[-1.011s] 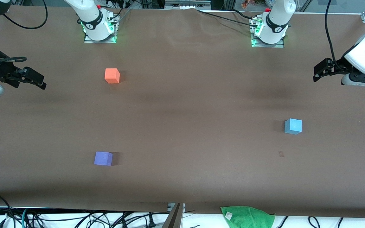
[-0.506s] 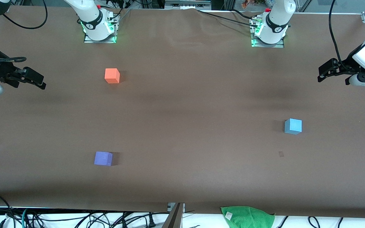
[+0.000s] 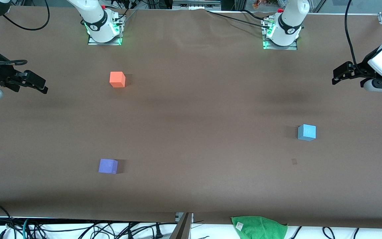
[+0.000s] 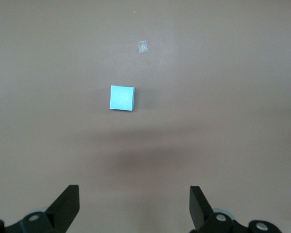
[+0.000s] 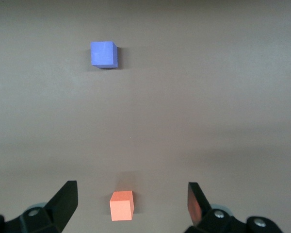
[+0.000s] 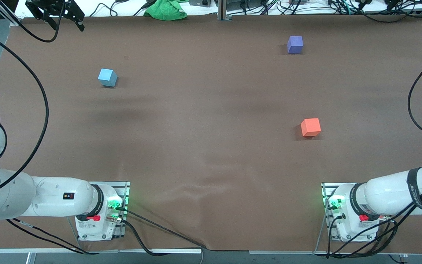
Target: Place blue block between orange and purple blocks
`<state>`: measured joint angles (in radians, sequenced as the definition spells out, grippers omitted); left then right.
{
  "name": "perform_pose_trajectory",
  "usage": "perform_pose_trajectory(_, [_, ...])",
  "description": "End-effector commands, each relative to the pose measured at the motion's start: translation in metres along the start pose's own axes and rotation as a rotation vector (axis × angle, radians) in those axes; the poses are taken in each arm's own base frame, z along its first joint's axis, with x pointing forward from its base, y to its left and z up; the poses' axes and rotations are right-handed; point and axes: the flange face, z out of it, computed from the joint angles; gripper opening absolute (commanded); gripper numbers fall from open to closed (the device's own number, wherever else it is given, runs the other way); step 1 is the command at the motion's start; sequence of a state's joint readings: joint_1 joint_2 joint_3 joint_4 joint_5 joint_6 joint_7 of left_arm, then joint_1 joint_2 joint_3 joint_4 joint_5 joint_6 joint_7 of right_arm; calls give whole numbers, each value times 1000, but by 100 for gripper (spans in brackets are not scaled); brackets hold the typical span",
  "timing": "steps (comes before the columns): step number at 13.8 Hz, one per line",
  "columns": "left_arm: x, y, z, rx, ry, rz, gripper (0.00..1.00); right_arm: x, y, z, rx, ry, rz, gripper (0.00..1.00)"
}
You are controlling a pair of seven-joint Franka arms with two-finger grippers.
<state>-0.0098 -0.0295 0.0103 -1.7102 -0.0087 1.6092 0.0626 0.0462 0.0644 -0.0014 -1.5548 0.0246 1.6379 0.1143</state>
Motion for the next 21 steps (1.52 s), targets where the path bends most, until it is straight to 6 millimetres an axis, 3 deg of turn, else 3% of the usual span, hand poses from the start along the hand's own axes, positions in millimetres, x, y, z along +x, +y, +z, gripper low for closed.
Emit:
perform_pose_trajectory(1, [10,-18,6,-14,-17,31,100,0,1,-4,13,6,-1,100])
perform_pose_trajectory(4, [10,-23,8,-9,-24,28,100,1,1,-4,13,9,0,100])
perform_pose_trajectory(7, [12,-16,12,-5,-26,31,100,1,1,-4,13,9,-1,100])
perform_pose_trajectory(13, [33,-16,47,-8,-68,49,100,1,1,-4,13,9,5,100])
perform_pose_trajectory(17, [61,-16,88,-5,-60,78,100,0,2,-3,13,3,6,100])
perform_pose_trajectory(21, [102,-26,171,-4,-31,206,100,4,2,1,12,2,-6,100])
